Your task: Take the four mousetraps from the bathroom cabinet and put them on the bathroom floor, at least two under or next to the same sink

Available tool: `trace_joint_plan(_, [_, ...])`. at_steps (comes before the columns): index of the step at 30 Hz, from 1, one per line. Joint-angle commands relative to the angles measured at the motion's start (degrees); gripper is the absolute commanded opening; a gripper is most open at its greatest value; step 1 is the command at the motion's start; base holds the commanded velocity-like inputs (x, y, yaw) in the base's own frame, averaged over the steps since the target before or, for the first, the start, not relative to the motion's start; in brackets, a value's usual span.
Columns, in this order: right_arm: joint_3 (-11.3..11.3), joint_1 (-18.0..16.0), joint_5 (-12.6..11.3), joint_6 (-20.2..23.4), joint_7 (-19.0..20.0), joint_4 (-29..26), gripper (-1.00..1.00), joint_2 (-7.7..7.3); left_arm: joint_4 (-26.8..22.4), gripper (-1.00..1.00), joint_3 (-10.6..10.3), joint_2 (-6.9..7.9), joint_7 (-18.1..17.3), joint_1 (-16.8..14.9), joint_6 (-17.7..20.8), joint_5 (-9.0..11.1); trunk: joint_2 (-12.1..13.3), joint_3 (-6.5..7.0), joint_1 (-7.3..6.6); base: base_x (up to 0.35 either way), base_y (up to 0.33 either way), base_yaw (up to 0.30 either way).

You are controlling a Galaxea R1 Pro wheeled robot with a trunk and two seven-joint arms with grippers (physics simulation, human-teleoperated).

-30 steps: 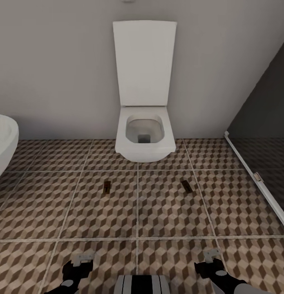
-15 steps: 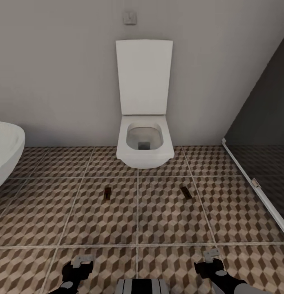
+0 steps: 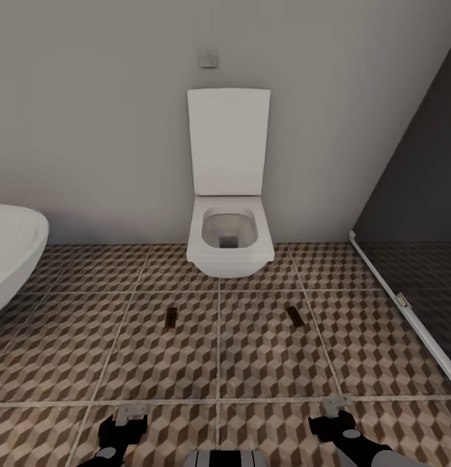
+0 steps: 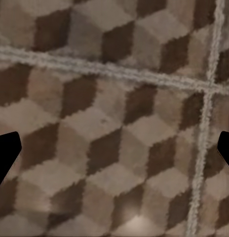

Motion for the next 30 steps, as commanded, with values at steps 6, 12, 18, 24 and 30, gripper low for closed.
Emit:
trace_joint_plan(6, [0.0, -0.1, 0.5, -0.2, -0.3, 0.2, 1.00, 0.01, 0.0, 1.00, -0.5, 0.00, 0.2, 0.0, -0.1, 0.3, 0.1, 1.30, -0.16, 0.000, 0.000, 0.000])
trace_joint_plan(12, [0.1, -0.1, 0.5, -0.3, -0.3, 0.2, 1.00, 0.01, 0.0, 1.00, -0.4, 0.06, 0.2, 0.0, -0.2, 0.3, 0.1, 2.63, -0.32, 0.000, 0.000, 0.000])
trace_joint_plan(18, [0.0, -0.1, 0.4, -0.3, -0.4, 0.2, 1.00, 0.01, 0.0, 1.00, -0.4, 0.07, 0.2, 0.0, -0.2, 0.3, 0.2, 3.95, -0.47, 0.000, 0.000, 0.000])
trace_joint_plan(24, [0.0, -0.1, 0.4, -0.5, -0.5, 0.2, 1.00, 0.01, 0.0, 1.00, -0.4, 0.04, 0.2, 0.1, -0.2, 0.4, 0.3, 5.28, -0.63, 0.000, 0.000, 0.000])
trace_joint_plan(30, [0.0, 0.0, 0.3, -0.7, -0.9, 0.2, 1.00, 0.00, 0.0, 1.00, -0.3, 0.01, 0.2, 0.2, -0.2, 0.5, 0.4, 6.61, -0.78, 0.000, 0.000, 0.000])
